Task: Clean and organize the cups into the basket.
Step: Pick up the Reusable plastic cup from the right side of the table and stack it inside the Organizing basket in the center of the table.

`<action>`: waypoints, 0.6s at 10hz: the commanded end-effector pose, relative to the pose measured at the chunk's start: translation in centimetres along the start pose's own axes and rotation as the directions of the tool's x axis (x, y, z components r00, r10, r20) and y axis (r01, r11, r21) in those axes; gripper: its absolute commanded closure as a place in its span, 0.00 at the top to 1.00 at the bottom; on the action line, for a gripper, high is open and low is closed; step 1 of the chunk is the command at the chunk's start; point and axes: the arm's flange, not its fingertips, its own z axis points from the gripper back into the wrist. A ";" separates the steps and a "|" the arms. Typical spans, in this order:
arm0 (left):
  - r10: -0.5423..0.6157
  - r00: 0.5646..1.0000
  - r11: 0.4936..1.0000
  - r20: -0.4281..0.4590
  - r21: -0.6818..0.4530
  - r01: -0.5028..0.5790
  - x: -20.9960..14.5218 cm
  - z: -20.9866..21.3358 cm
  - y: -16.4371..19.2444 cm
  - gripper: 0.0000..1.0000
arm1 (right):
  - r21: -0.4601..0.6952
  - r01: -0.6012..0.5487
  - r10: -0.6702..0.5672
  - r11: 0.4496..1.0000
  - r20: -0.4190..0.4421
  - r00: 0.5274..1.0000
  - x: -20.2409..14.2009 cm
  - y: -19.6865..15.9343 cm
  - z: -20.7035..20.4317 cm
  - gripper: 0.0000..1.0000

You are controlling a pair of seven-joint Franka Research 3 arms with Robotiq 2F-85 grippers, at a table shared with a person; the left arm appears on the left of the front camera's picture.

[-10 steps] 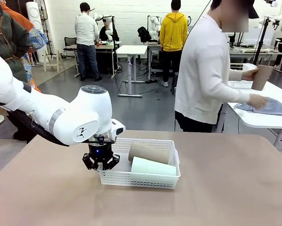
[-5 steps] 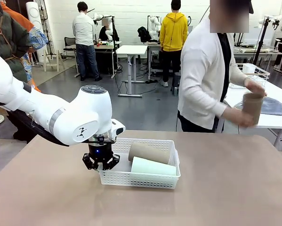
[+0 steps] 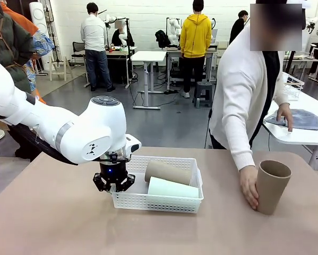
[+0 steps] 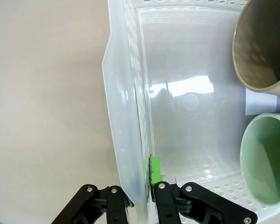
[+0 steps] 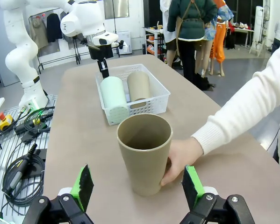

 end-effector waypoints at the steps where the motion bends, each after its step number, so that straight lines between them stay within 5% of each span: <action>1: 0.000 1.000 1.000 0.005 -0.001 0.000 0.1 0.2 -0.2 0.00 | -0.003 0.008 -0.008 1.000 -0.007 1.000 0.2 0.1 0.1 1.00; 6: 0.000 1.000 1.000 0.005 -0.001 0.000 0.1 0.2 -0.2 0.00 | 0.070 0.000 0.003 0.998 -0.037 0.999 -2.7 -1.4 -1.2 1.00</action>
